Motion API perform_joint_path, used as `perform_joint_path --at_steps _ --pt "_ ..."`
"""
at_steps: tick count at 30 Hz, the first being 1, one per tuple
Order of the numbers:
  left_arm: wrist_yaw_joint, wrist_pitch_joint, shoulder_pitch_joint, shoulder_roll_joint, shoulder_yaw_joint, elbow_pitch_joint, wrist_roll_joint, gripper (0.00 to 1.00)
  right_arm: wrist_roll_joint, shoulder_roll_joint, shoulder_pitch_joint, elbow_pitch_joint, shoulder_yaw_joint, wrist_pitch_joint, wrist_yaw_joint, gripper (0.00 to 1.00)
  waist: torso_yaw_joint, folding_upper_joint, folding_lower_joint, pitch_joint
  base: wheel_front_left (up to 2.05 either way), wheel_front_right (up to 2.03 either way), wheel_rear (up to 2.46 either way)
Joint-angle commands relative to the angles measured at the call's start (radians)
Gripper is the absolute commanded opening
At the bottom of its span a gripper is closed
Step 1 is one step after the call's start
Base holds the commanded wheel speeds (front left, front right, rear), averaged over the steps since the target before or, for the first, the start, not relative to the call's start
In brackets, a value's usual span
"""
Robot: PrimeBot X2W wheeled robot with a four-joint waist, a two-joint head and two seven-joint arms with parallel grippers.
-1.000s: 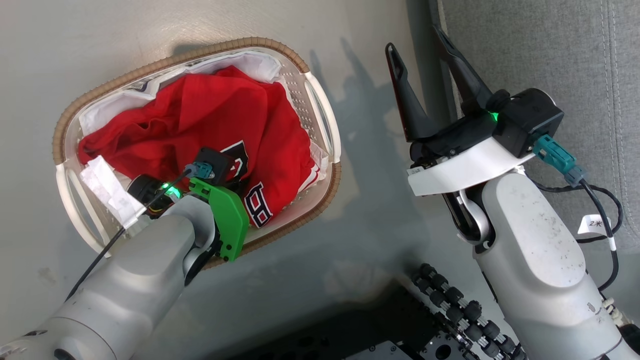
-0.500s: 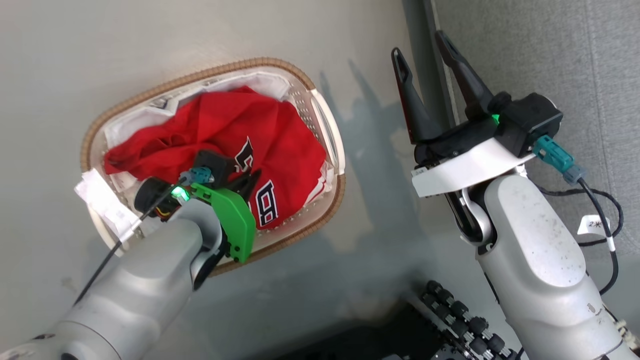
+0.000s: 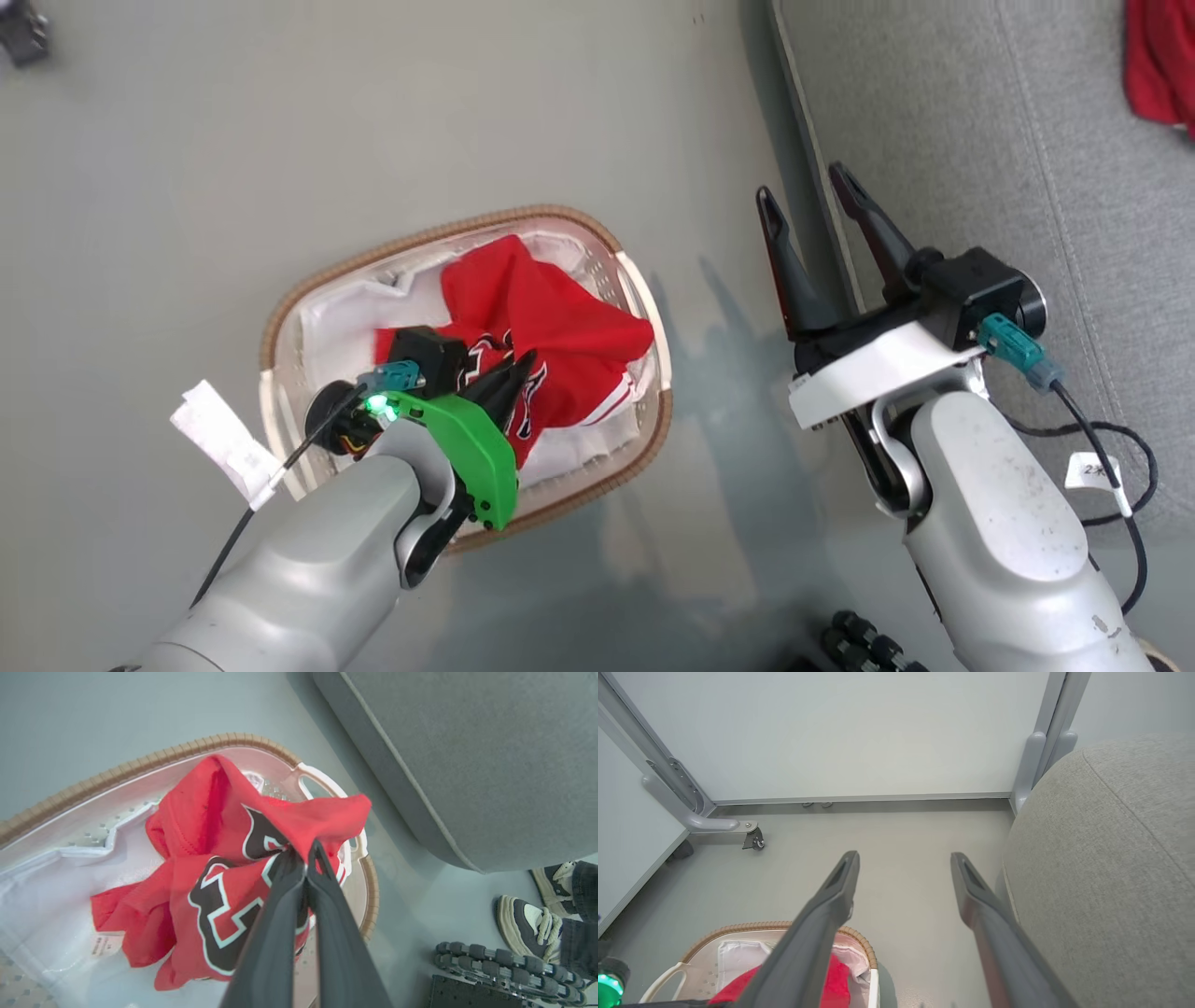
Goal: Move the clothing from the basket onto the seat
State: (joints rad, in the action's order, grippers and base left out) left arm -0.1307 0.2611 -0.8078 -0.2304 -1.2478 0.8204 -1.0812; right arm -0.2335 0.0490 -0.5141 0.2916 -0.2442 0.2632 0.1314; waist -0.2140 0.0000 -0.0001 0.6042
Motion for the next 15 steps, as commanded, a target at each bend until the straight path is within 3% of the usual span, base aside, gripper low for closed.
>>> perform_joint_path --at_steps 1,15 --pt "0.0 0.005 0.022 0.004 0.03 -0.013 0.017 0.0 0.012 0.004 0.027 0.008 0.006 0.002 -0.001 1.0 0.064 0.0 0.0001 -0.114 0.0 0.0 0.0" --pt "0.0 0.004 0.177 0.024 0.361 -0.182 0.233 0.0 0.028 0.004 0.147 0.047 0.036 0.002 -0.001 1.0 0.147 0.0 0.0001 -0.314 0.0 0.0 0.0"
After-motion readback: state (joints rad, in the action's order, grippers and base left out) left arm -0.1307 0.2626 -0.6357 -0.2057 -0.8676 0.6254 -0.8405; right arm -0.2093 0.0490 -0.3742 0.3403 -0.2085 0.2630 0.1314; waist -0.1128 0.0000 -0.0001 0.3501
